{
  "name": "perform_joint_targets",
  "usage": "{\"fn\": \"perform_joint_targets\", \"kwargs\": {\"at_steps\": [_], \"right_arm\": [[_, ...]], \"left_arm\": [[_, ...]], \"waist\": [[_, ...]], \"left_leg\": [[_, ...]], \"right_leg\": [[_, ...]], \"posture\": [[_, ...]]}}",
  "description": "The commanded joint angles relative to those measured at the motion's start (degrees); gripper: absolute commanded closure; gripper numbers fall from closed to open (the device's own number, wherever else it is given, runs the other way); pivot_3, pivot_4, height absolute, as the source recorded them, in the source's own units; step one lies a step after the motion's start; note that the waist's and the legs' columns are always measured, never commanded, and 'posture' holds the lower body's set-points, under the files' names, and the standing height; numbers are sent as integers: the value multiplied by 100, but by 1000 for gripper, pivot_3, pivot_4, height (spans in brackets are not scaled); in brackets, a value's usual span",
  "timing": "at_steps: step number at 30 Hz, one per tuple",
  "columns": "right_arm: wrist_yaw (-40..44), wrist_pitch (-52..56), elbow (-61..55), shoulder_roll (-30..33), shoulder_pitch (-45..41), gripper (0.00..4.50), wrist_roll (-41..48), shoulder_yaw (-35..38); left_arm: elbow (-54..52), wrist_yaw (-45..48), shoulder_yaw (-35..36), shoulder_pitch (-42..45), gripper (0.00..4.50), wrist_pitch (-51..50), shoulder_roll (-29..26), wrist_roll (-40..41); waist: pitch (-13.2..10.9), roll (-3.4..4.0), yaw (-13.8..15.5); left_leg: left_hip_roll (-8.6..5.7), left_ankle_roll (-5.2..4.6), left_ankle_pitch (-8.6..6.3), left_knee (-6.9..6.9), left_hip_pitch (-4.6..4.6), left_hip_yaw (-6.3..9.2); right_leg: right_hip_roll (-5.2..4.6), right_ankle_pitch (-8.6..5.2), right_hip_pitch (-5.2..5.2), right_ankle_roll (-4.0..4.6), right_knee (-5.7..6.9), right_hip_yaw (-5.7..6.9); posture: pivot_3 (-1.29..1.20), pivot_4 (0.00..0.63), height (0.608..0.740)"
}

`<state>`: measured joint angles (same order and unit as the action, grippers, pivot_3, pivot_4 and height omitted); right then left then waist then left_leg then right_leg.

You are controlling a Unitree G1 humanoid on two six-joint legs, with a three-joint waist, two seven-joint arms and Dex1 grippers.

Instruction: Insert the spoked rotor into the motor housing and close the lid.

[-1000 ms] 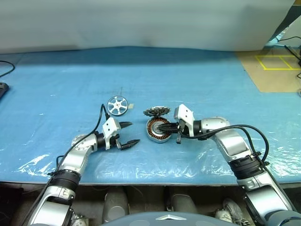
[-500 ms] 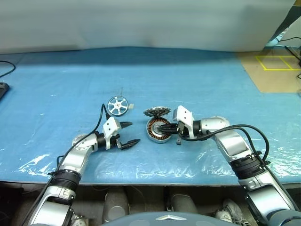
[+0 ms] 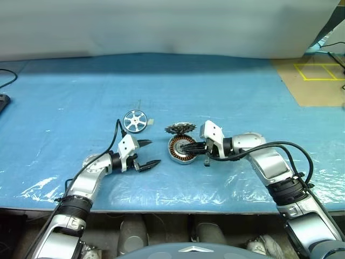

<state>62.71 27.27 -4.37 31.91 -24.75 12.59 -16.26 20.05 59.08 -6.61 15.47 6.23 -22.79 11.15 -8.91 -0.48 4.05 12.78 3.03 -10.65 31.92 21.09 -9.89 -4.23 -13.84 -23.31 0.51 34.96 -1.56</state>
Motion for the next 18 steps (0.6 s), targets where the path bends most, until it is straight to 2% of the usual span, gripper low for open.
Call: {"fn": "perform_joint_targets", "kwargs": {"at_steps": [1,18], "right_arm": [[9,116,-427,8,-136,4469,290,246],[-87,-103,184,-64,-101,4469,-9,-14]], "left_arm": [[48,-17,-43,-76,0,-78,-24,-46],[175,-36,-28,-72,0,15,-24,-70]], "waist": [[0,0,0],[0,0,-1]], "left_leg": [[0,0,0,0,0,0],[-1,0,0,0,-1,0]], "right_leg": [[0,0,0,0,0,0],[-1,0,1,0,0,-1]], "posture": [[0,150,740],[0,150,740]]}}
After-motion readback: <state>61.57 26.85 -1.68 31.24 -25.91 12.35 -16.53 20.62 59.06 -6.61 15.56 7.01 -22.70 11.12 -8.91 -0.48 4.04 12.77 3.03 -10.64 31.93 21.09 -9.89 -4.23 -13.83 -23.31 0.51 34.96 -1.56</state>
